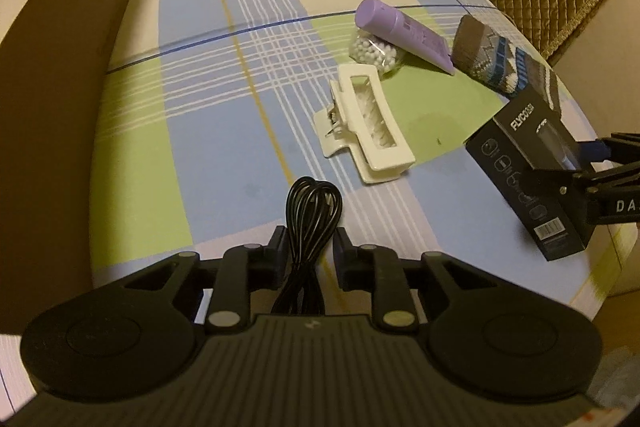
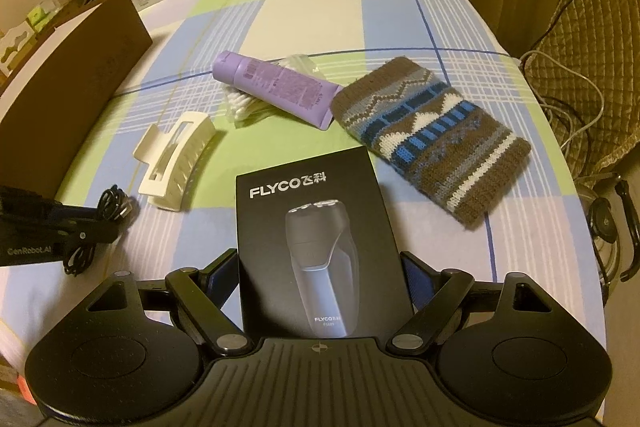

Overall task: Organize objects
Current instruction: 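Carry cable and shaver box into the open box and release both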

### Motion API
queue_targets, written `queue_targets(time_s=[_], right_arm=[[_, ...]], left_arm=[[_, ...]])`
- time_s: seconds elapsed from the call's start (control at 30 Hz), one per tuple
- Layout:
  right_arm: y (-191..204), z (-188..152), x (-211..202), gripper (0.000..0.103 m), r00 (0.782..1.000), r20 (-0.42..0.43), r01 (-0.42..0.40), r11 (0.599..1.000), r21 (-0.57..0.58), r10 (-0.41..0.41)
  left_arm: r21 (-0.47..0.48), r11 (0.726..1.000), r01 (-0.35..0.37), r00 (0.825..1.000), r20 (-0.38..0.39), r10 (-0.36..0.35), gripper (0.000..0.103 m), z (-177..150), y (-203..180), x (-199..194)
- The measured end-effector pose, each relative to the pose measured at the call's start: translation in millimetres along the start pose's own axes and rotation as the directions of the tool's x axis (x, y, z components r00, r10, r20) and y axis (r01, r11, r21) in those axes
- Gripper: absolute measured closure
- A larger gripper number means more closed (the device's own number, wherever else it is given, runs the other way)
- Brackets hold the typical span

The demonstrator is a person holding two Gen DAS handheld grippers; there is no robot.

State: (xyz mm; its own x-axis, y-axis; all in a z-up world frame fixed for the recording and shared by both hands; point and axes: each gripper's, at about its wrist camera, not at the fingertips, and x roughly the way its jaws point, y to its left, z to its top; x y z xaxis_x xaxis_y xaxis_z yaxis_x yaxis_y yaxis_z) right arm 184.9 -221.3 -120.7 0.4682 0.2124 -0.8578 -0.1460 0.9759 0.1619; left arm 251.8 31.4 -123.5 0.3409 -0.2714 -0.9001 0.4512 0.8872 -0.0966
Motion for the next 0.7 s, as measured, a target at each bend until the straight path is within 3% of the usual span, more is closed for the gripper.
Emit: queue_targets(time_s=[0.2,0.7], right_arm=[[0.3,-2.0,-2.7,0.023,1.0,-0.001,-0.001,1.0,-0.01,0.001],[27.2,17.9,-30.9,0.024,0.99,0.077,-0.112,0.992,-0.056,0.116]], left_arm=[[-0.014,1.0,-0.002,0.999,0.035,0.003,0.084,-0.3,-0.9,-13.6],[-0.091,0.996,0.016,0.986,0.164,-0.001,0.09,-8.8,9.4,-66.7]])
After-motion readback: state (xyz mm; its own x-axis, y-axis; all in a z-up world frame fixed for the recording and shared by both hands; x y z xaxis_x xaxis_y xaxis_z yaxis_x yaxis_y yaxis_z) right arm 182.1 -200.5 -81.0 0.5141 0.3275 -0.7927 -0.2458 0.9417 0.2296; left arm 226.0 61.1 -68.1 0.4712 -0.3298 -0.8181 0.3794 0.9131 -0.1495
